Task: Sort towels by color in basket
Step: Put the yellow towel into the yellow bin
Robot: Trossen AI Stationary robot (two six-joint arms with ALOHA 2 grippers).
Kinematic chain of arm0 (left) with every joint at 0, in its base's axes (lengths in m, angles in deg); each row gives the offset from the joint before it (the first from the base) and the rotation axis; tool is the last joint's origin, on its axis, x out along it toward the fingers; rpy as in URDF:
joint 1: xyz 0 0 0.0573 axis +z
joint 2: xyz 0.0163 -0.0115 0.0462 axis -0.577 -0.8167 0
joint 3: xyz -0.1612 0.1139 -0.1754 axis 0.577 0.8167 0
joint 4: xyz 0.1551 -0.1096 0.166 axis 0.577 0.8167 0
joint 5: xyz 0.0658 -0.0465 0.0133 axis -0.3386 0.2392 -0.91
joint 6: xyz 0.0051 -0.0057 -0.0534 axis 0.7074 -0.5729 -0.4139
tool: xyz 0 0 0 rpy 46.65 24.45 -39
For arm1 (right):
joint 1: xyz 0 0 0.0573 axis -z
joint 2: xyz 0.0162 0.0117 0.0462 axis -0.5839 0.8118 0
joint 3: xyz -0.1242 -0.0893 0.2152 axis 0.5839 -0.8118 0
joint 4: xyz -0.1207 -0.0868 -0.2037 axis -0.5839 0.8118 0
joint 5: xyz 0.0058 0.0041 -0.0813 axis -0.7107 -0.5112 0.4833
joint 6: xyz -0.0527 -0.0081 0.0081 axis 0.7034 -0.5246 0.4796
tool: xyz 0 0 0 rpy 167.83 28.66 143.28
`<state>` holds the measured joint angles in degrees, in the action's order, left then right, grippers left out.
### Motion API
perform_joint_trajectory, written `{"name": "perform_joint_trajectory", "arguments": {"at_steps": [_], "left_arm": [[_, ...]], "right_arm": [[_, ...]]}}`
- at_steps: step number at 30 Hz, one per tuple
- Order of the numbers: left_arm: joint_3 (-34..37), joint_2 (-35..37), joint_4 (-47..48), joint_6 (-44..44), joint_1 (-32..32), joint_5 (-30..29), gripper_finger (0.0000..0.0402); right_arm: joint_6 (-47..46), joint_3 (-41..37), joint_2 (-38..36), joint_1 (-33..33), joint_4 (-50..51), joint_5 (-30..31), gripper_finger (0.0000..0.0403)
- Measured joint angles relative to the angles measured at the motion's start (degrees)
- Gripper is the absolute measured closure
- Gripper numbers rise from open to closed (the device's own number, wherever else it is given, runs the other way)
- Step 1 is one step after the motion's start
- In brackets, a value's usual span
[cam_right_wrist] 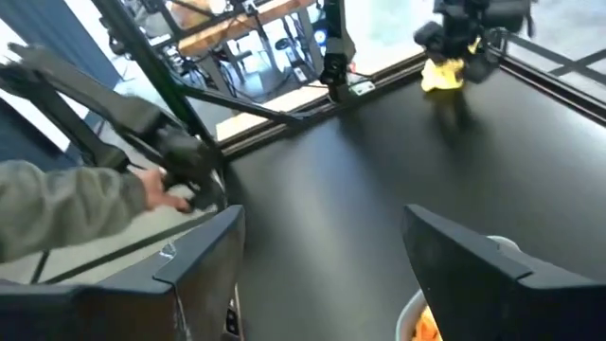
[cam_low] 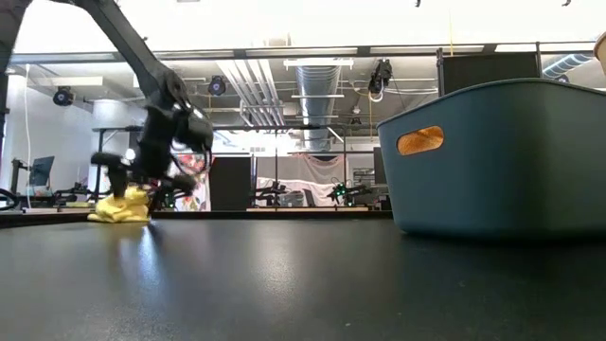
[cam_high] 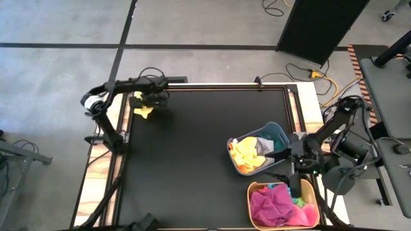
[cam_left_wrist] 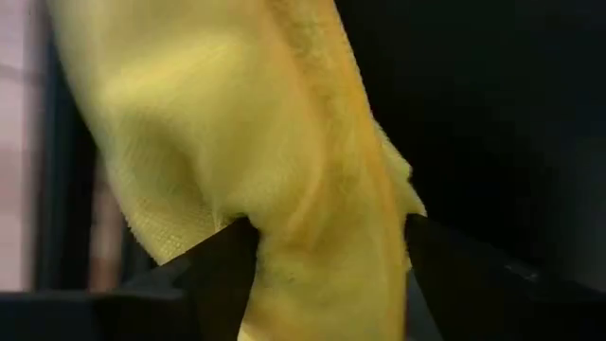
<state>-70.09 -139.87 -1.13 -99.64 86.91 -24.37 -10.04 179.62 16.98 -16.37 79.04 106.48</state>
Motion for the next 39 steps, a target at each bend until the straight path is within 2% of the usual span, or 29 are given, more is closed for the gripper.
{"name": "perform_joint_trajectory", "arguments": {"at_steps": [3, 6, 10, 12, 13, 17, 19, 24, 28, 30, 35, 37, 39], "left_arm": [[-1.22, -4.38, -0.2, 0.32, -0.25, 2.26, 0.0168], [-2.44, -6.43, 0.12, 1.32, -2.12, 2.2, 0.021], [-3.39, -6.5, -0.79, 2.7, -5.37, 2.48, 0.0306], [-3.64, -5.66, -1.26, 4.34, -7.3, 3.36, 0.0364], [-3.8, -5.08, -1.71, 5.25, -8.33, 4.33, 0.0378], [-4.2, -1.71, -4.16, 9.49, -14.91, 8.86, 0.0376], [-4.23, 1.16, -5.46, 10.4, -18.7, 11.01, 0.0379], [-4.27, 9.93, -16.71, 11.64, -31.08, 20.07, 0.0392], [-4.34, 15.82, -31.83, 14.47, -42.64, 22.42, 0.0392], [-4.45, 17.32, -40.16, 12.17, -47.24, 23.5, 0.0391], [-4.45, 17.19, -57.12, 6.97, -53.72, 24.59, 0.0391], [-4.45, 16.96, -60.38, 6.71, -54.69, 24.69, 0.0391], [-4.45, 16.96, -59.67, 6.64, -54.96, 24.74, 0.0391]], "right_arm": [[-0.59, 1.0, 0.18, -0.15, -0.01, -0.17, 0.0133], [-0.84, 1.04, 0.23, -0.15, 0.74, -0.8, 0.0143], [-2.91, 1.03, -0.21, -0.15, 6.81, -2.08, 0.0153], [-5.9, 1.03, -0.57, -0.13, 12.47, -2.06, 0.0156], [-7.98, 1.03, -0.65, -0.13, 15.97, -1.71, 0.0158], [-16.71, 0.53, -0.69, -0.11, 29.85, 2.61, 0.0157], [-17.01, -0.66, -0.7, -0.06, 32.16, 4.38, 0.0153], [-7.23, -4.35, -1.16, 1.78, 30.74, 7.64, 0.0139], [1.87, -6.47, -1.05, 4.36, 26.02, 9.01, 0.0128], [9.02, -7.14, -1.03, 5.56, 20.83, 8.84, 0.0122], [32.11, -7.49, -0.19, 9.08, 3.23, 8.25, 0.0113], [37.73, -7.51, 0.33, 10.65, -2.11, 5.9, 0.0113], [39.04, -7.49, 0.6, 11.64, -4.18, 4.1, 0.0116]]}}
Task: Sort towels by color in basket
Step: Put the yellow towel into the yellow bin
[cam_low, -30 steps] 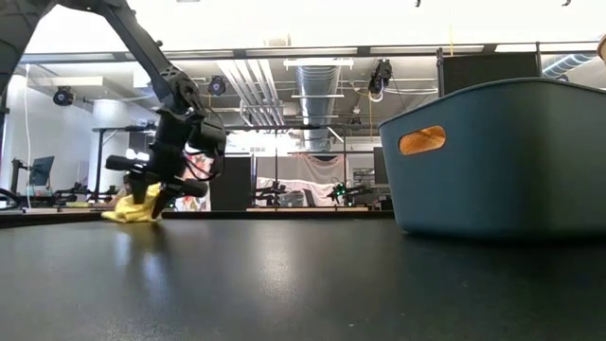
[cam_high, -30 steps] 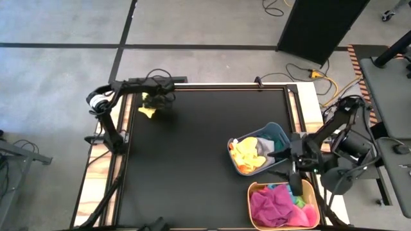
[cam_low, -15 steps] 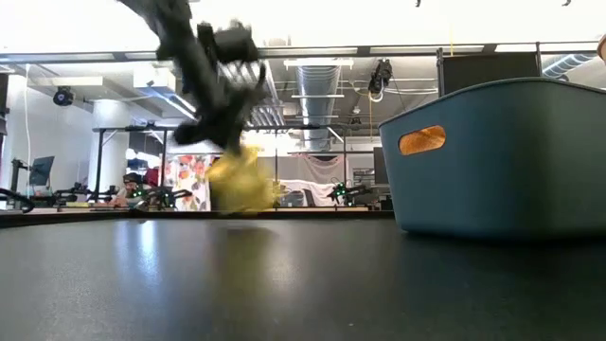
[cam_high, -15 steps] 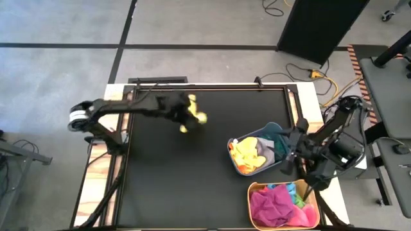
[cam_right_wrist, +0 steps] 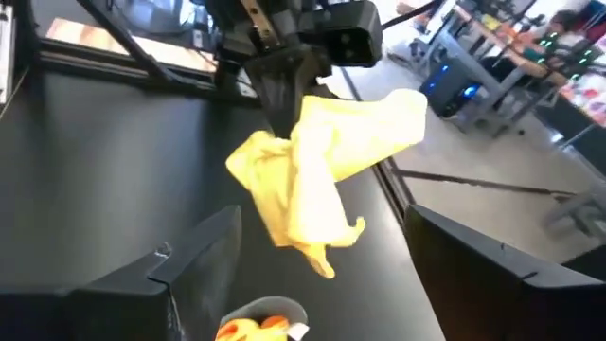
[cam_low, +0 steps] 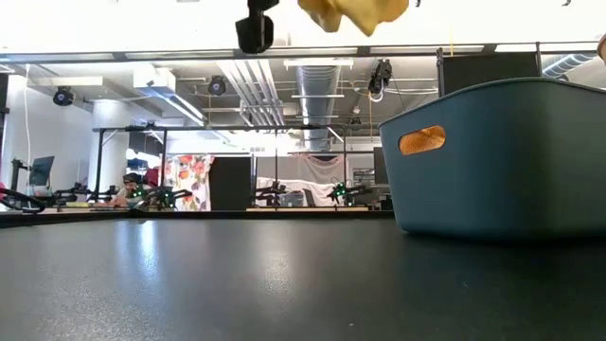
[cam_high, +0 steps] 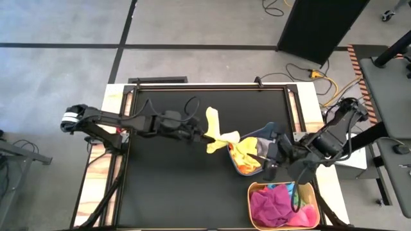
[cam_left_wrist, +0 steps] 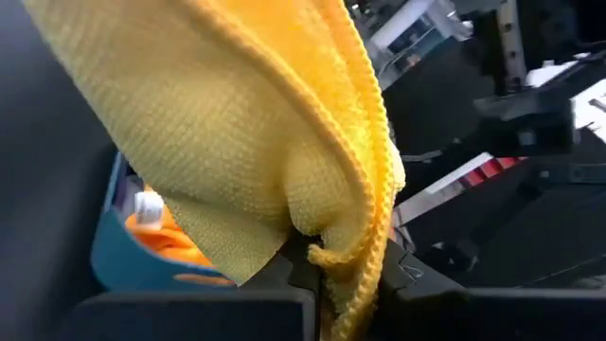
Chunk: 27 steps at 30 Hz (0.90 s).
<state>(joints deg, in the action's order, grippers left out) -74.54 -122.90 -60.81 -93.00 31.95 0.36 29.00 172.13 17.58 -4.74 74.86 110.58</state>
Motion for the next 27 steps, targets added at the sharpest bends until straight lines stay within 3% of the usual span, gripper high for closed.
{"name": "perform_joint_trajectory", "arguments": {"at_steps": [6, 10, 14, 20, 27], "left_arm": [[0.0, -1.1, -2.61, -0.06, -3.55, 1.8, 0.0391], [-3.66, -6.45, -0.91, 1.78, -6.78, 1.85, 0.0391], [-14.82, -14.36, 6.51, 7.41, -9.18, 1.71, 0.0391], [-35.43, -26.93, 20.96, 18.54, -10.18, 1.77, 0.0391], [-57.33, -42.34, 25.11, 24.82, -12.52, 3.74, 0.0391]], "right_arm": [[-3.62, 0.0, 0.25, -0.2, 0.24, -4.5, 0.0128], [-4.27, 3.12, 0.06, -0.97, 0.87, -6.22, 0.0134], [-7.75, 11.17, 0.06, -2.44, 6.02, -6.27, 0.0141], [-18.44, 22.56, 0.66, -2.63, 24.75, -7.36, 0.015], [-21.57, 26.81, 0.47, -2.65, 35.34, -7.32, 0.0146]]}}
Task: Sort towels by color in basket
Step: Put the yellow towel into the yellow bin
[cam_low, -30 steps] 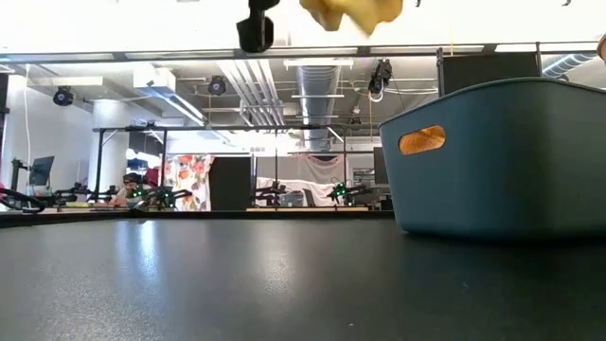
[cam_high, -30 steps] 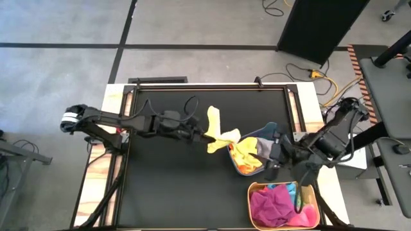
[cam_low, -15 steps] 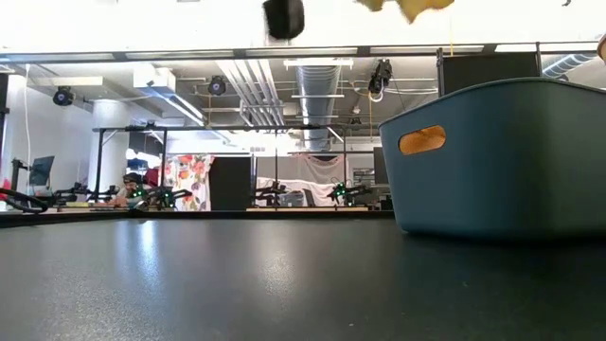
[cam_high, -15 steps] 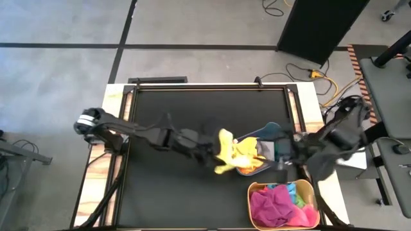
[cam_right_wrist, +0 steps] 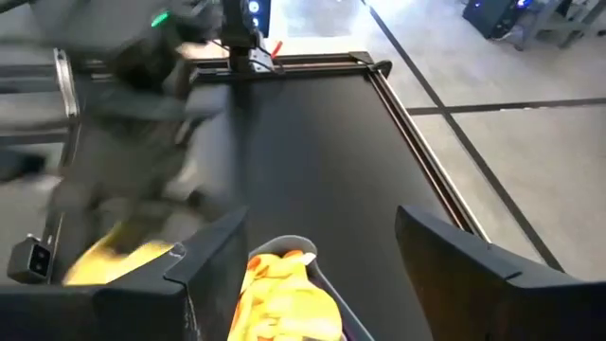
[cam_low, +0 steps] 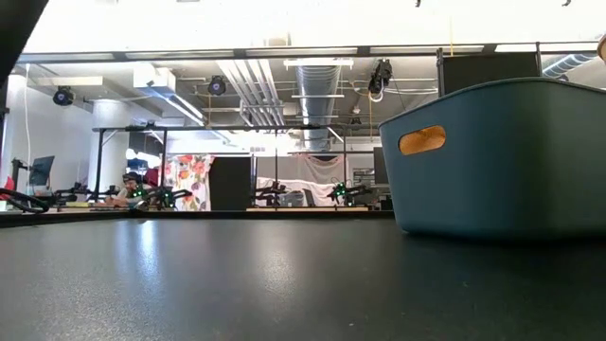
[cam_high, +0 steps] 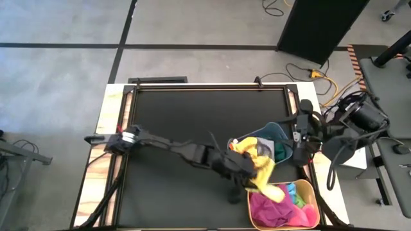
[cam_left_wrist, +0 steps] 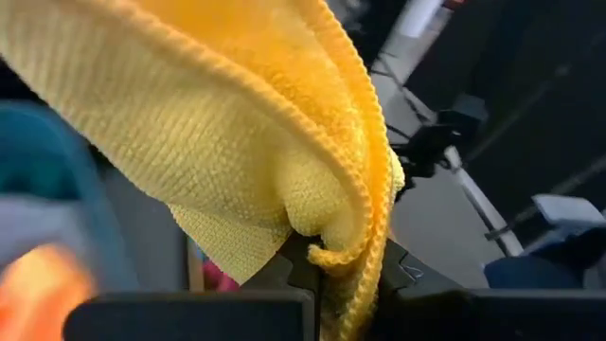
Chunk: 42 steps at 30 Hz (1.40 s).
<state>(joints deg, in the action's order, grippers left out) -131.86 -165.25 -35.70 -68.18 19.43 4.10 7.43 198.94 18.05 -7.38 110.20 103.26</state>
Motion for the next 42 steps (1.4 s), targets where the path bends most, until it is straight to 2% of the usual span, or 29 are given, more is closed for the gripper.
{"name": "perform_joint_trajectory", "arguments": {"at_steps": [5, 6, 8, 10, 13, 17, 20, 22, 27, 31, 38, 42], "left_arm": [[-16.26, -11.78, 0.84, 2.95, -1.08, 5.62, 0.0391], [-17.57, -13.53, -1.14, 3.22, -1.02, 6.77, 0.0391], [-14.35, -14.08, -10.51, 1.63, -0.68, 8.81, 0.0391], [-12.14, -15.05, -15.57, -0.74, -0.53, 9.62, 0.0391], [-11.98, -16.86, -16.67, -0.26, -0.55, 8.12, 0.0391], [-14.31, -20.79, -16.65, 5.69, -1.44, 4.84, 0.039], [-17.47, -25.42, -16.61, 7.44, -1.92, 5.14, 0.039], [-16.28, -26.86, -19.65, 7.31, -2.12, 7.17, 0.039], [-16.61, -28.49, -18.77, 7.48, -2.47, 7.5, 0.0384], [-16.64, -28.22, -15.28, 10.19, -2.45, 6.99, 0.034], [-16.96, -25.67, -5.79, 16.54, -2.63, 3.35, 0.0211], [-17.2, -23.34, -2.08, 18.04, -2.52, 1.7, 0.015]], "right_arm": [[0.06, 0.07, -0.13, 0.02, 0.85, -0.06, 0.014], [0.06, 0.07, -0.17, 0.02, 0.88, -0.31, 0.0139], [0.1, 0.07, -0.45, 0.0, 0.84, -0.77, 0.0137], [0.34, 0.12, -0.68, 0.02, 0.91, -1.73, 0.0134], [0.28, 0.16, -1.28, 0.02, 0.89, -1.88, 0.0131], [0.03, 0.16, -1.79, 1.25, 0.84, -1.49, 0.0134], [-0.08, 0.16, -1.79, 2.49, 0.83, -1.49, 0.0138], [-0.73, 0.16, -1.73, 3.04, 0.81, -1.51, 0.0137], [-3.98, -0.35, -1.66, 3.2, 0.77, -3.04, 0.0131], [-9.88, -1.91, -1.66, 3.14, 0.75, -8.61, 0.0136], [-24.83, -9.64, -1.55, 1.0, 0.89, -26.8, 0.015], [-32.26, -13.67, -0.82, -2.56, 0.83, -33.44, 0.015]]}}
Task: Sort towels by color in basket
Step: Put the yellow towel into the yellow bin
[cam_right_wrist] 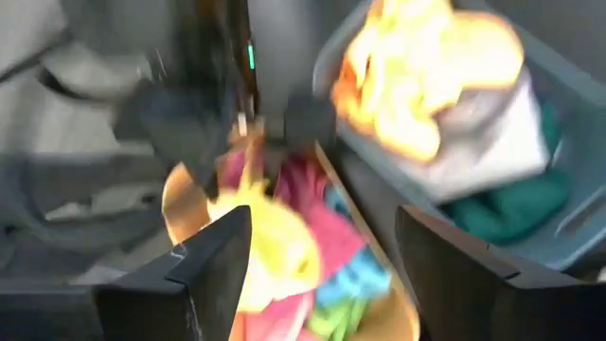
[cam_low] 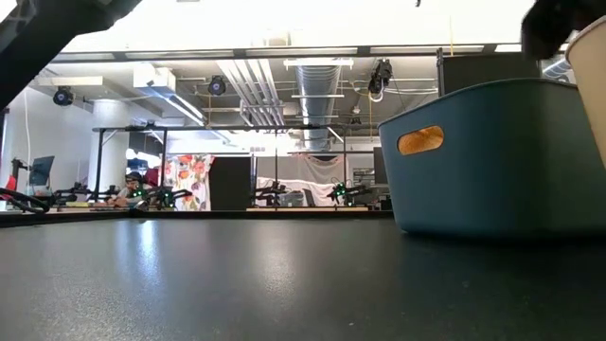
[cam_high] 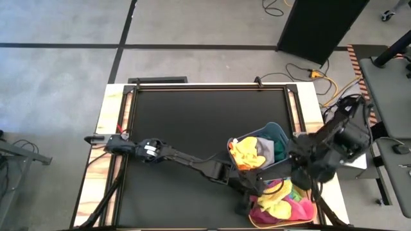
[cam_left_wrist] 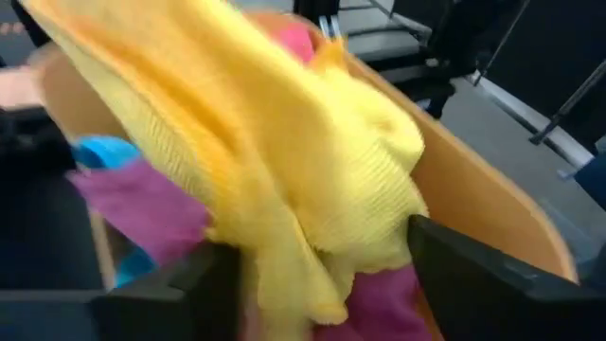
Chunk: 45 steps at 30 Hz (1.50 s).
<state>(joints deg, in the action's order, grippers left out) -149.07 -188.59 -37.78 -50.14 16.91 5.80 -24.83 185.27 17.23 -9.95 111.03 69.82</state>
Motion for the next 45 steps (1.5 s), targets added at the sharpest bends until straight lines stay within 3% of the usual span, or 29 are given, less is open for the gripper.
{"name": "perform_joint_trajectory", "arguments": {"at_steps": [7, 11, 14, 17, 21, 26, 30, 40, 45], "left_arm": [[-0.11, 5.87, 3.24, 0.15, -0.04, -1.26, 0.0113], [-0.11, 9.64, 10.6, 0.01, -0.12, -1.37, 0.0116], [-0.03, 13.1, 19.07, 1.66, -0.41, -3.79, 0.0121], [0.01, 17.12, 28.52, 4.28, -1.01, -9.95, 0.0125], [0.31, 22.43, 36.56, 5.78, -1.59, -17.45, 0.013], [0.39, 28.55, 44.8, 4.86, -2.34, -23.56, 0.0133], [0.4, 33.76, 50.18, 4.21, -3.82, -27.21, 0.0133], [1.56, 46.58, 57.59, 3.94, -7.07, -33.37, 0.0133], [9.19, 55.05, 57.55, 4.36, -7.67, -32.65, 0.0133]], "right_arm": [[-19.76, -7.58, 2.26, -7.58, -0.38, -1.07, 0.0135], [-39.92, -13.74, 4.96, -9.14, -1.11, -1.1, 0.0129], [-49.61, -18.38, 7.68, -9.2, -8.6, -1.68, 0.0127], [-51.55, -21.81, 11.36, -9.2, -20.95, -3.7, 0.013], [-58.71, -24.97, 18.54, -9.05, -29.12, -5.62, 0.0137], [-59.77, -25.81, 28.05, -7.15, -29.99, -12.37, 0.0139], [-58.33, -26.97, 31.47, -6.11, -30.36, -17.97, 0.0133], [-61.73, -26.93, 27.56, -5.08, -27.17, -22.82, 0.0142], [-61.43, -22.34, 22.28, -3.68, -18.23, -23.03, 0.0143]]}}
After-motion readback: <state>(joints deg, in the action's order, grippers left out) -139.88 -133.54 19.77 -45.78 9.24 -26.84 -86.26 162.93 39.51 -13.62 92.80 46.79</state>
